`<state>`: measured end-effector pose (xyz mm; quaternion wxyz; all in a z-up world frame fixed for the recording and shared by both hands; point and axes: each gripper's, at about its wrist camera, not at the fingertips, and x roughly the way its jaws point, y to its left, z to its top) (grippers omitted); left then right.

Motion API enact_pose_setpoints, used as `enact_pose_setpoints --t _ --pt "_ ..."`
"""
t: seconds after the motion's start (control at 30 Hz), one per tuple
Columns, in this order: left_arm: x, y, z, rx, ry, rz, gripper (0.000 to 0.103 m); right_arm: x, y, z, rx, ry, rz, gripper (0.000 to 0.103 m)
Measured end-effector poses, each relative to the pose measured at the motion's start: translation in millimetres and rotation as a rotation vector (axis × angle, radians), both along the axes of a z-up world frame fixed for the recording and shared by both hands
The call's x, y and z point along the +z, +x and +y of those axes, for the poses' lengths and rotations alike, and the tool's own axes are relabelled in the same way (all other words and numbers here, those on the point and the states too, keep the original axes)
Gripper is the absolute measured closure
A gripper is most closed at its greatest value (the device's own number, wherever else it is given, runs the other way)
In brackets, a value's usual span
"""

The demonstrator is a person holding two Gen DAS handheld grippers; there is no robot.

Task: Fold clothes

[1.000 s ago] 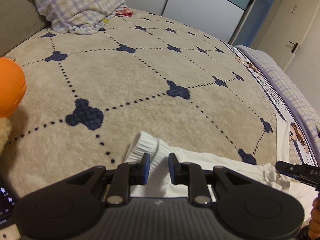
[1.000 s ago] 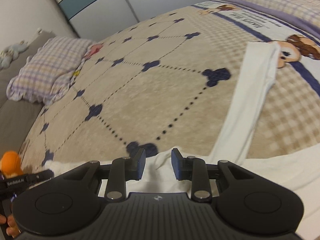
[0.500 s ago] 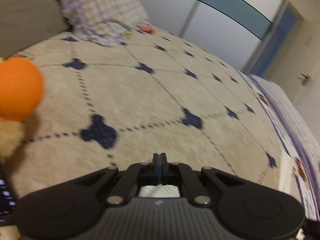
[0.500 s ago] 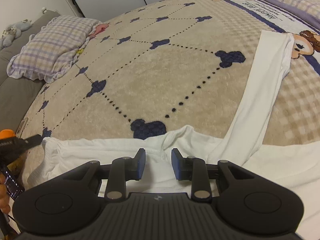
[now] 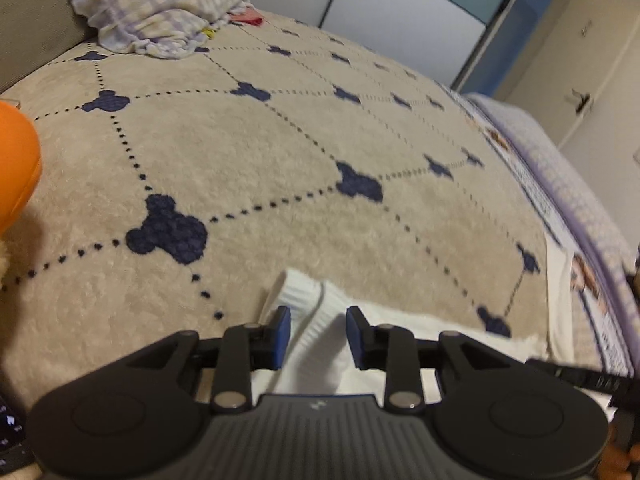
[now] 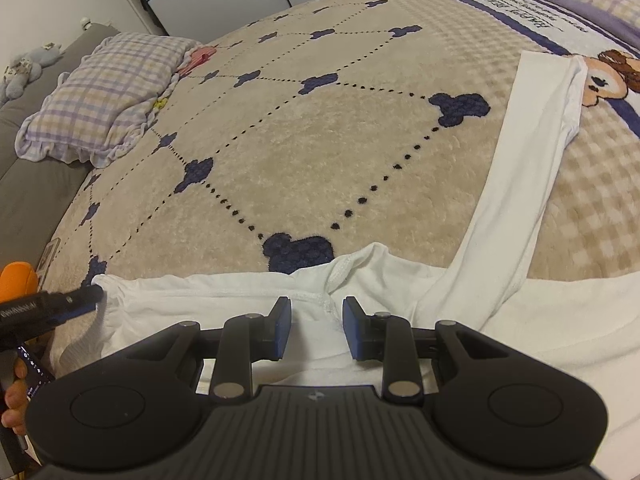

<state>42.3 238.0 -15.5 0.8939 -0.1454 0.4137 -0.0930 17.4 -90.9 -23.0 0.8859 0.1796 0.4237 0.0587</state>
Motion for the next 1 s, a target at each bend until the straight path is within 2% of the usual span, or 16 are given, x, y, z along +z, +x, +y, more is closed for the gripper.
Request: enact_pose_setpoints --t 0.13,0.2,0.27,0.4,0.63,1.0 --pt "-0.2 -2.4 -4.4 -0.026 0.019 0.001 0.077 2.0 0.4 5.6 0.025 -0.020 -0.018 0.072" --pt "0.2 -2.8 -6.6 -0.037 0.032 0.001 0.091 2.7 0.2 8.8 0.038 -0.031 -0.026 0.072" --pt "0.9 -3.2 -9.9 -0.047 0.053 -0.006 0.099 2.4 0.5 11.1 0.049 -0.036 -0.027 0.072" --pt "7.4 -6.8 -12.9 -0.033 0.077 -0.061 0.101 1.3 0.9 12.8 0.056 -0.038 -0.022 0.072" --pt "-0.1 0.1 -10.6 -0.029 0.055 -0.015 0.099 0.2 0.5 12.2 0.052 -0.027 -0.017 0.072" --pt "-7.9 5.9 6.2 0.014 -0.071 0.077 0.080 0.6 -0.2 14.5 0.051 -0.022 -0.013 0.072"
